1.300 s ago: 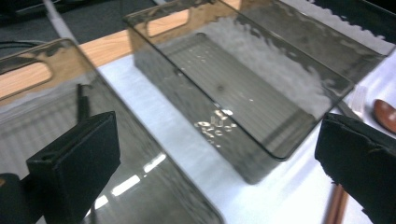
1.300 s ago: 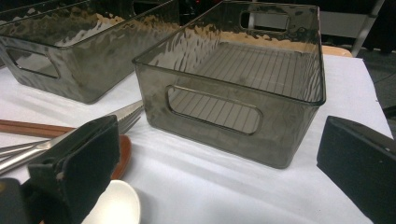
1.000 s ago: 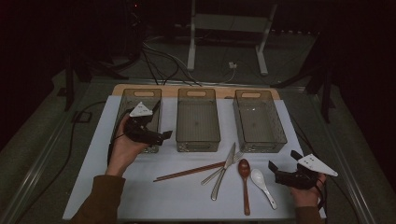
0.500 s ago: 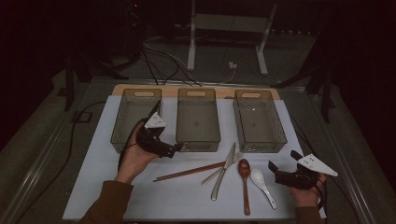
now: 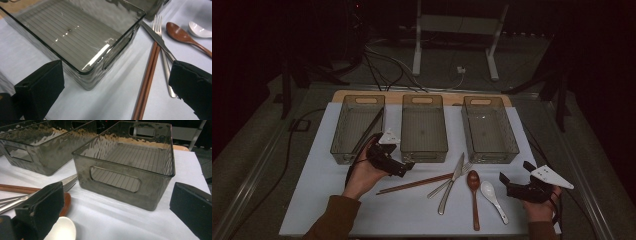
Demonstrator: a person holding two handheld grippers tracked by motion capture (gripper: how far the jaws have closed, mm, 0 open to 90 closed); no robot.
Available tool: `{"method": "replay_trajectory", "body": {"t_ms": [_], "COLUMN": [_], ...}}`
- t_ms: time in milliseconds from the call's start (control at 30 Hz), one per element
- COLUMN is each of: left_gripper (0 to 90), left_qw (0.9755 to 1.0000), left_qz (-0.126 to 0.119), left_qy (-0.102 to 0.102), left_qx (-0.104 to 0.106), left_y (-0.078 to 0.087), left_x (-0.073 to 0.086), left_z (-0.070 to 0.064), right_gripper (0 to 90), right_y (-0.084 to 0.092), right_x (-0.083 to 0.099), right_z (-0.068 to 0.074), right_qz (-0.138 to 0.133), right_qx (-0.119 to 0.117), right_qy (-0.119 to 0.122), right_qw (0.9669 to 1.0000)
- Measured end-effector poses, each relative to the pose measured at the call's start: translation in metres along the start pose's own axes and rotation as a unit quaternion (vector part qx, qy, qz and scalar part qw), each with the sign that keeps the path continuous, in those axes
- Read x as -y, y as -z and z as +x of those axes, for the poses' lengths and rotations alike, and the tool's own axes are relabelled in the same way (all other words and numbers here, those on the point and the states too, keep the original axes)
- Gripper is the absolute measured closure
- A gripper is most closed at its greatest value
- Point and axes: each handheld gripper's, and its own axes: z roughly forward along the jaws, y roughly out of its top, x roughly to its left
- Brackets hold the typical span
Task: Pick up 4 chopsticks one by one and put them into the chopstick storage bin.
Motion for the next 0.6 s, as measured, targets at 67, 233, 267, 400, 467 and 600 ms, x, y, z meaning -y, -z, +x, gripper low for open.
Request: {"method": "replay_trajectory", "body": {"t_ms": [67, 233, 267, 400, 467, 600], "left_gripper": [1.3, 1.3, 1.3, 1.2, 1.2, 1.3], "left_qw": [1.0, 0.9998, 0.9998, 0.9995, 0.9994, 0.999], "left_qz": [0.004, 0.014, 0.017, 0.025, 0.029, 0.039], "left_qy": [-0.002, -0.01, -0.011, -0.015, -0.014, -0.015], "left_qx": [0.002, 0.006, 0.007, 0.009, 0.011, 0.012], "left_y": [-0.002, -0.007, -0.008, -0.012, -0.015, -0.022], "left_x": [0.0, 0.001, 0.002, 0.003, 0.005, 0.008], "left_z": [-0.002, -0.006, -0.006, -0.008, -0.009, -0.012], "right_gripper": [0.0, 0.0, 0.0, 0.0, 0.0, 0.0], "right_y": [0.0, 0.0, 0.0, 0.0, 0.0, 0.0], "right_x": [0.0, 0.0, 0.0, 0.0, 0.0, 0.0], "right_z": [0.0, 0.0, 0.0, 0.0, 0.0, 0.0], "right_qz": [0.0, 0.0, 0.0, 0.0, 0.0, 0.0], "right_qx": [0.0, 0.0, 0.0, -0.001, -0.001, -0.001], "right_qy": [0.0, 0.0, 0.0, 0.0, 0.0, 0.001], "right_qw": [1.0, 1.0, 1.0, 1.0, 1.0, 1.0]}}
